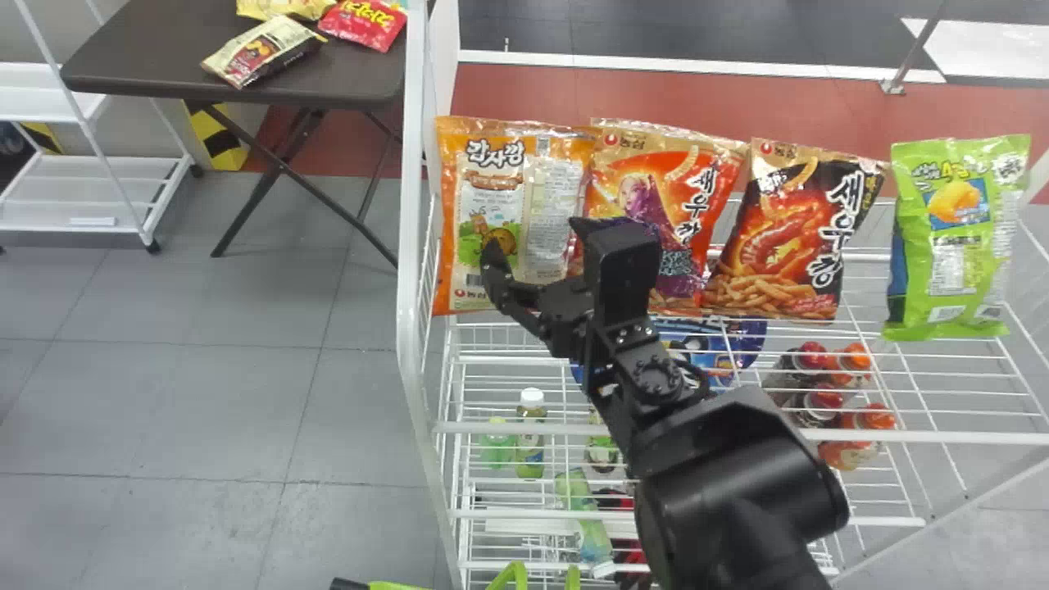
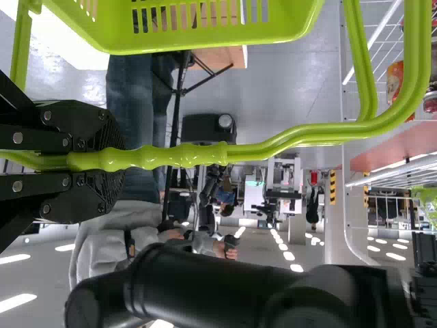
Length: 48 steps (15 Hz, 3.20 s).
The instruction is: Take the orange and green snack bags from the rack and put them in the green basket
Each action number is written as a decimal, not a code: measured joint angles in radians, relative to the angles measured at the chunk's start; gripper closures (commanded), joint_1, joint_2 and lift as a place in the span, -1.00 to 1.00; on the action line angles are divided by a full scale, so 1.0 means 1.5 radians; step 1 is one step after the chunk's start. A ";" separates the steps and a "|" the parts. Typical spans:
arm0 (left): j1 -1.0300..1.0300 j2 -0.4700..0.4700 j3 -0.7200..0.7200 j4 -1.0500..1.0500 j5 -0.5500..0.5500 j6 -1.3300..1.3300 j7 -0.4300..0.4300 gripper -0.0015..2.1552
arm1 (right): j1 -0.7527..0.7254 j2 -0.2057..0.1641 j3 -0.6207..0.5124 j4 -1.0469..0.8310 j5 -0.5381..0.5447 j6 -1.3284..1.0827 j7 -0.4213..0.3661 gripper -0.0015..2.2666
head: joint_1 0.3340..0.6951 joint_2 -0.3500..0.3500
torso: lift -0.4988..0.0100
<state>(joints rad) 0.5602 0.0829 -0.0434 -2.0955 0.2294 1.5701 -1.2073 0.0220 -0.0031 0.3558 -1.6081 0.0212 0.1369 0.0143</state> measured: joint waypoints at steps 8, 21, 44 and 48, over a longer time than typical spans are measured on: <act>-0.046 -0.005 -0.004 0.057 0.007 0.000 0.002 0.96 | -0.061 0.000 -0.018 0.066 -0.042 0.027 0.085 0.33 | 1.00 -0.03 | 0.96; -0.047 -0.004 0.000 0.025 0.015 0.000 0.009 0.96 | 0.084 -0.035 -0.022 -0.224 -0.120 0.184 0.090 0.99 | 1.00 0.00 | 0.96; 0.041 -0.049 0.049 -0.063 0.009 -0.010 0.034 0.96 | 0.495 -0.153 -0.535 -0.735 -0.352 0.850 0.313 0.99 | 1.00 -1.00 | 0.96; 0.040 -0.053 0.051 -0.073 0.009 -0.010 0.035 0.96 | 0.500 -0.167 -0.507 -0.730 -0.329 0.950 0.316 0.99 | 1.00 -1.00 | 0.96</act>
<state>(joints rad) 0.6197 0.0041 0.0326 -2.2051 0.2433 1.5548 -1.1550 0.7715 -0.2534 -0.4054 -2.7027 -0.4730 1.5623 0.4887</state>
